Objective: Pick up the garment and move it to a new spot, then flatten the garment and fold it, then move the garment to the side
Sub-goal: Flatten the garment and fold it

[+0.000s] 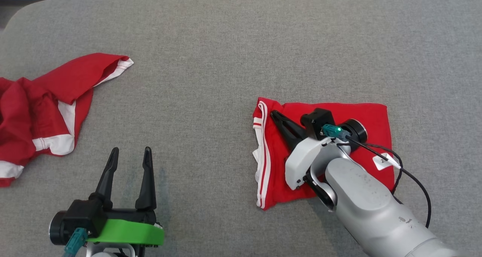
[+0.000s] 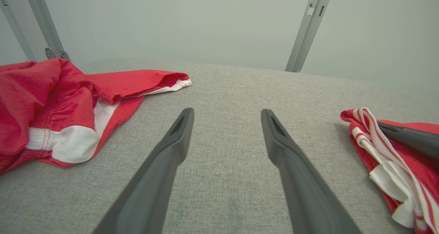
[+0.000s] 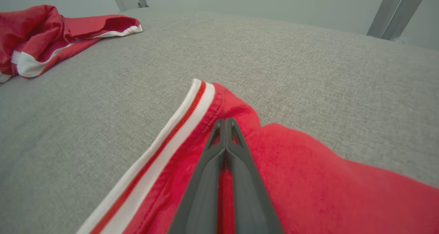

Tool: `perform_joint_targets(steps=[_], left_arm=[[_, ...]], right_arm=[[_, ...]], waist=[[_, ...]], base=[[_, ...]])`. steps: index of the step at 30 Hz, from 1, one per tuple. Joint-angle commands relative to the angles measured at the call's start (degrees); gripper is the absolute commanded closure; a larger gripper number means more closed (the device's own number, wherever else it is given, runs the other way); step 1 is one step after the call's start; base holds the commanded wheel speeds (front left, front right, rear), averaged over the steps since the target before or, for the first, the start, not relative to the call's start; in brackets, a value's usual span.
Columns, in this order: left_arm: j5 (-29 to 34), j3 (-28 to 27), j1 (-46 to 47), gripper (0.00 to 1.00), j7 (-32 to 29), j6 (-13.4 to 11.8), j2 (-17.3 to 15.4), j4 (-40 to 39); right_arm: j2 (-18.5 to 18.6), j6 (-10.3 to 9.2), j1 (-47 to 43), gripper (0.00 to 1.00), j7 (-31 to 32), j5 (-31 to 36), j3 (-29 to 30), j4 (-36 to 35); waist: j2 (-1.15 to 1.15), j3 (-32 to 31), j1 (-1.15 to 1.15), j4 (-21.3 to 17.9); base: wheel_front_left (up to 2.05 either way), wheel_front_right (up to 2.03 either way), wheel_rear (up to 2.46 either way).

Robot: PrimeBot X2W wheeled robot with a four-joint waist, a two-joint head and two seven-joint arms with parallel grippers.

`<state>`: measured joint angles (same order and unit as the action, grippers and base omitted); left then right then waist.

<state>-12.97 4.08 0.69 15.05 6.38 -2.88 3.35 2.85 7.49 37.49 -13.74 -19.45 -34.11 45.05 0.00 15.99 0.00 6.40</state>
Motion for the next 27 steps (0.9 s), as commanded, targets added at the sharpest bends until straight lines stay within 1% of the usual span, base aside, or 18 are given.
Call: perform_joint_targets(steps=[1,5,10,14,18,22,23,24,25,26,27], left_arm=[[0.3,0.14,1.09,0.0,0.14,0.04,-0.06,0.04],[0.09,0.69,1.56,0.0,0.14,0.08,-0.06,0.22],[-0.12,0.72,1.86,0.0,0.14,0.0,-0.06,0.64],[-0.23,-0.12,0.56,0.0,0.14,-0.38,-0.07,0.74],[-0.22,-1.51,-0.94,0.0,0.14,-0.6,-0.07,0.43],[0.04,-3.3,-2.99,0.0,0.14,-0.94,-0.06,-0.05],[0.06,-3.57,-3.47,0.0,0.14,-1.02,-0.06,-0.18],[0.02,-3.72,-3.82,0.0,0.14,-1.07,-0.06,-0.36],[0.04,-3.94,-4.24,0.0,0.14,-1.2,-0.07,-0.4],[0.03,-4.01,-4.68,0.0,0.14,-1.31,-0.07,-0.38],[0.06,-4.0,-4.99,0.0,0.15,-1.28,-0.07,-0.29]], right_arm=[[0.15,0.01,1.14,1.0,0.32,-0.68,-0.72,0.73],[0.13,0.01,3.18,1.0,0.84,-2.5,-2.78,2.4],[0.12,0.01,4.28,1.0,2.27,-4.6,-7.0,3.05],[0.15,0.01,3.62,1.0,1.26,-6.71,-9.04,2.28],[0.13,0.01,2.02,1.0,-0.66,-7.39,-8.51,0.41],[0.15,0.01,-0.09,1.0,-1.48,-4.42,-4.61,-1.61],[0.16,0.01,-0.75,0.86,-1.49,-3.1,-2.53,-2.43],[0.45,0.01,-1.6,0.64,-1.45,-1.48,-0.55,-3.77],[0.95,0.01,-2.96,0.45,-1.44,-0.02,1.42,-5.31],[1.63,0.01,-4.45,0.03,-1.44,1.51,3.45,-7.2],[2.27,0.01,-6.11,0.0,-1.45,2.55,5.57,-9.19]], waist=[[0.0,0.16,0.0,0.16],[0.0,0.42,0.0,0.67],[0.0,-0.02,0.0,1.06],[0.0,-1.39,0.0,0.23],[0.0,-3.77,0.0,-1.83],[0.0,-6.73,0.0,-4.71],[0.0,-7.38,0.0,-5.37],[0.0,-7.97,0.0,-5.94],[0.0,-8.63,0.0,-6.5],[0.0,-9.29,0.0,-6.95],[0.0,-9.93,0.0,-7.28]], base=[[0.0,0.0,0.0],[0.0,0.0,0.0],[0.0,0.0,0.0],[0.0,0.0,0.0],[0.0,0.0,0.0],[0.0,0.0,0.0],[0.0,0.0,0.0],[0.0,0.0,0.0],[0.0,0.0,0.0],[0.0,0.0,0.0],[0.0,0.0,0.0]])
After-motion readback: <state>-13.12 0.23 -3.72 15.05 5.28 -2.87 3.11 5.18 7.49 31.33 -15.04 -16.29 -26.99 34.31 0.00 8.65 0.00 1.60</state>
